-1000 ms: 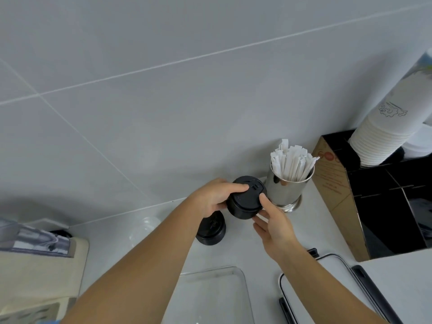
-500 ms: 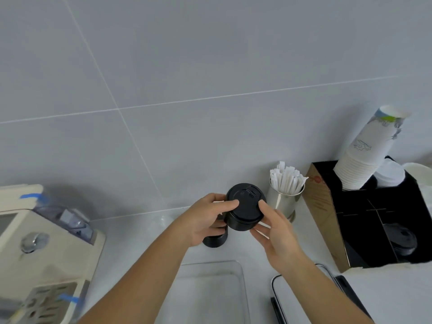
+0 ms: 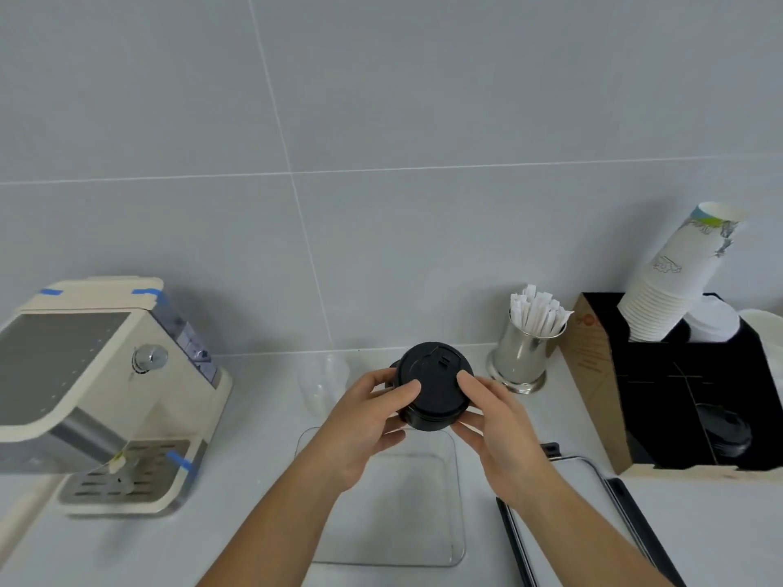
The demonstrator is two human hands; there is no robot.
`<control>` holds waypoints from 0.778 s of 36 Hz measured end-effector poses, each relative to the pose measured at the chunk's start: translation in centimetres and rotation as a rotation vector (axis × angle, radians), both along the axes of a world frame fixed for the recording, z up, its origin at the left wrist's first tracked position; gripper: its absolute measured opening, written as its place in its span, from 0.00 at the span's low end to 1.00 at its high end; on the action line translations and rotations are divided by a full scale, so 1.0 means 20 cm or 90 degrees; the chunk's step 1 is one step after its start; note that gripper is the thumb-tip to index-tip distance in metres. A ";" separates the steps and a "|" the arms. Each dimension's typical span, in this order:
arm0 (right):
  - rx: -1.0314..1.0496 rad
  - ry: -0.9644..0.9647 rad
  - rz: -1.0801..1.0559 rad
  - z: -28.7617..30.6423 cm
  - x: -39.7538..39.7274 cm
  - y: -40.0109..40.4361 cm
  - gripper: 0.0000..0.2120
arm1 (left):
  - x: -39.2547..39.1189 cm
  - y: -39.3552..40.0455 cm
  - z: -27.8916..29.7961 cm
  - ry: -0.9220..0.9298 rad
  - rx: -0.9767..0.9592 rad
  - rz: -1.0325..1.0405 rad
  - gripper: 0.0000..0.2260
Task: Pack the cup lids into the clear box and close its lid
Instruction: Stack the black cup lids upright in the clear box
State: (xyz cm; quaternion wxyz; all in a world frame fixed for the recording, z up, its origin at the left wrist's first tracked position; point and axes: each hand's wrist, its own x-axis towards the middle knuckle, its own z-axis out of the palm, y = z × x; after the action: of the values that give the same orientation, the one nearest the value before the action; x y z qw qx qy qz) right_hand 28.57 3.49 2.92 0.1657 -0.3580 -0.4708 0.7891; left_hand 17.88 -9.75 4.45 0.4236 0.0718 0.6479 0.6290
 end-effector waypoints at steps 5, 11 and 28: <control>0.028 -0.015 0.039 -0.03 0.04 -0.08 0.16 | 0.04 -0.11 -0.05 -0.034 -0.007 0.019 0.18; 0.056 -0.056 0.102 -0.08 0.09 -0.15 0.17 | 0.07 -0.20 -0.14 -0.082 -0.027 0.037 0.15; -0.006 -0.116 0.183 -0.22 0.11 -0.20 0.12 | 0.14 -0.29 -0.35 -0.181 -0.022 0.085 0.17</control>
State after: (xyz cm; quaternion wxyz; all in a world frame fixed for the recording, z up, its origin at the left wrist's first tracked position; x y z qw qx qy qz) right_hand 30.82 -0.61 -1.54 0.0061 -0.3580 -0.5266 0.7710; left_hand 20.66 -15.54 -2.59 0.4696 -0.0687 0.5956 0.6481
